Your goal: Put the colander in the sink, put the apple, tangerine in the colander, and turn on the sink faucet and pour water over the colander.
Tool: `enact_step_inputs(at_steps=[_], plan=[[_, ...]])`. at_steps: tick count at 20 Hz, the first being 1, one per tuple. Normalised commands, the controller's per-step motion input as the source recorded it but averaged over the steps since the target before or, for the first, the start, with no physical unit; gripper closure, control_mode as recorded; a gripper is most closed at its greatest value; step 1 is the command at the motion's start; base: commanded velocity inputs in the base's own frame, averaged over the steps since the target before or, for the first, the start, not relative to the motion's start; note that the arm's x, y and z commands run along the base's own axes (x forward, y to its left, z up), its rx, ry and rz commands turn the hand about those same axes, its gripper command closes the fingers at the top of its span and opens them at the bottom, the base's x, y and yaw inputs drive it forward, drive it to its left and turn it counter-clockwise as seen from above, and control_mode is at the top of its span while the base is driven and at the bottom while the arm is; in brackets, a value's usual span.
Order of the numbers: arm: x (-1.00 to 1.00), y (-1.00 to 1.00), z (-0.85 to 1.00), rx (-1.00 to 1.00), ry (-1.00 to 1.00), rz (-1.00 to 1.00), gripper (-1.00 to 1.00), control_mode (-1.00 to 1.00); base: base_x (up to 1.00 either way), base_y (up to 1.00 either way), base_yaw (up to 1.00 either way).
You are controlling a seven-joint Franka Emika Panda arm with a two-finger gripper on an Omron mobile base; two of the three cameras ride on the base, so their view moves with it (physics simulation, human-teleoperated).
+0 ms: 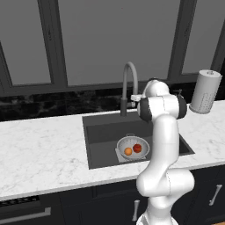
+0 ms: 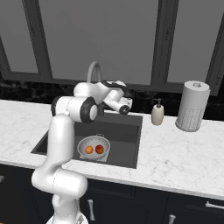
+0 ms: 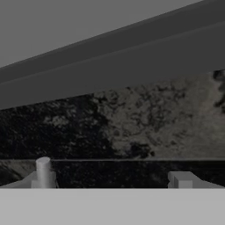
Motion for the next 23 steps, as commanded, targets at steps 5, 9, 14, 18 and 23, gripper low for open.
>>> enact_step_inputs(at_steps=[5,9,14,18,23], plan=[[0.00,-0.84,0.00,0.00,0.00,0.04,-1.00,-1.00,0.00,0.00,0.00],[0.00,-0.76,0.00,0.00,0.01,0.02,-1.00,-1.00,0.00,0.00,0.00],[0.00,-0.67,0.00,0.00,0.02,0.00,-1.00,-1.00,0.00,0.00,0.00],[0.00,-0.46,0.00,0.00,0.00,0.00,-1.00,-1.00,0.00,0.00,0.00],[0.00,-0.33,0.00,0.00,0.00,0.00,-1.00,-1.00,0.00,0.00,0.00]])
